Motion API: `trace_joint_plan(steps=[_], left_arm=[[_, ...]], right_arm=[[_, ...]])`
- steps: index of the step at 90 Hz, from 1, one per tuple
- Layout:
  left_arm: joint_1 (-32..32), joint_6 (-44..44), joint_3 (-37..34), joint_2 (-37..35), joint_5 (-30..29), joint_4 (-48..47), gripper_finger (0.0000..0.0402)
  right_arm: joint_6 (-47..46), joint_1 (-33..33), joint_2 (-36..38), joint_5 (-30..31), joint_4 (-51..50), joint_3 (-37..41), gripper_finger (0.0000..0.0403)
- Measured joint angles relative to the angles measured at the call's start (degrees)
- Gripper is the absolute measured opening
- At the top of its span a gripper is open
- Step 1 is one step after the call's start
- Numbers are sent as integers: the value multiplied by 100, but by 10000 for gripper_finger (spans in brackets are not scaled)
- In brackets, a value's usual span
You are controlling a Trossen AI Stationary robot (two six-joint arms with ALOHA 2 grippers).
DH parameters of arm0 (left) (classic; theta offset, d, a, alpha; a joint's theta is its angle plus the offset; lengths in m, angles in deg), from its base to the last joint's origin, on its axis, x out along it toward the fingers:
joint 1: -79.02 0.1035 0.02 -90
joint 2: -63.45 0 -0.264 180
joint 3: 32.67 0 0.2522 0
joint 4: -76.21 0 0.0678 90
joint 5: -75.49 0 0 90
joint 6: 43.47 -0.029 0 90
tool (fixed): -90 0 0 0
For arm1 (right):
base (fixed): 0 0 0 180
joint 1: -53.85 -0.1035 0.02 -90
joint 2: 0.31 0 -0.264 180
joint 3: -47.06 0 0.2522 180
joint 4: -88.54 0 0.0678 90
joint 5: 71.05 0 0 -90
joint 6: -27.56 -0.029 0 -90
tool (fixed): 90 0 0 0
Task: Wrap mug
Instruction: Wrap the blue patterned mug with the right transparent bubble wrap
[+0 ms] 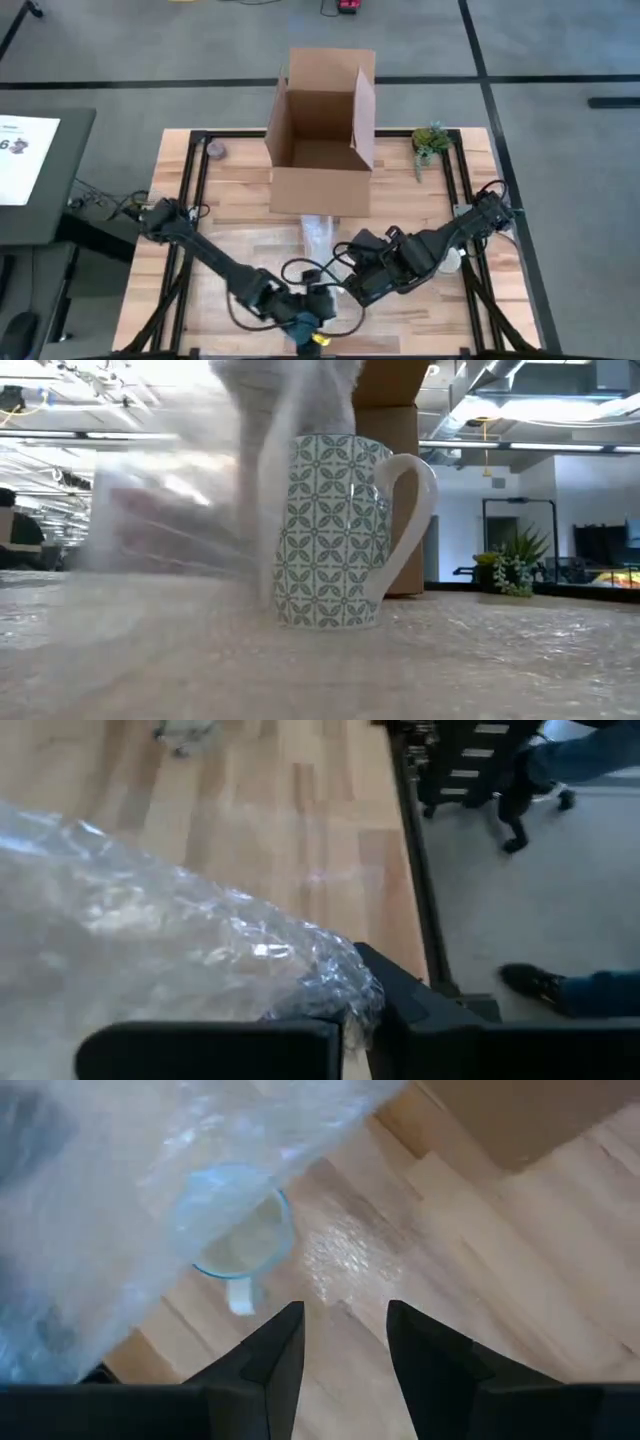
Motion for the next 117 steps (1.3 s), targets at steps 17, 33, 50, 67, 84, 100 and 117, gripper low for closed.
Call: trace_joint_plan(steps=[17,33,50,67,84,100,117], left_arm=[[261,-235,2,185,681,384,0],[425,-173,6,248,1111,416,13],[563,220,4,264,1427,415,78],[640,608,4,267,1496,425,137],[694,1232,403,233,1530,331,154],[704,1427,1053,212,1530,112,154],[683,1533,1449,210,1532,-524,154]], right_arm=[[-86,-86,-2,-322,-1,0,133],[-249,-366,-2,-372,-10,57,133],[-286,-778,47,-433,3,57,132],[-156,-1127,235,-705,1,57,132],[-65,-1517,503,-824,7,57,132],[414,-1826,573,-187,128,167,132],[488,-1854,557,232,244,944,129]])
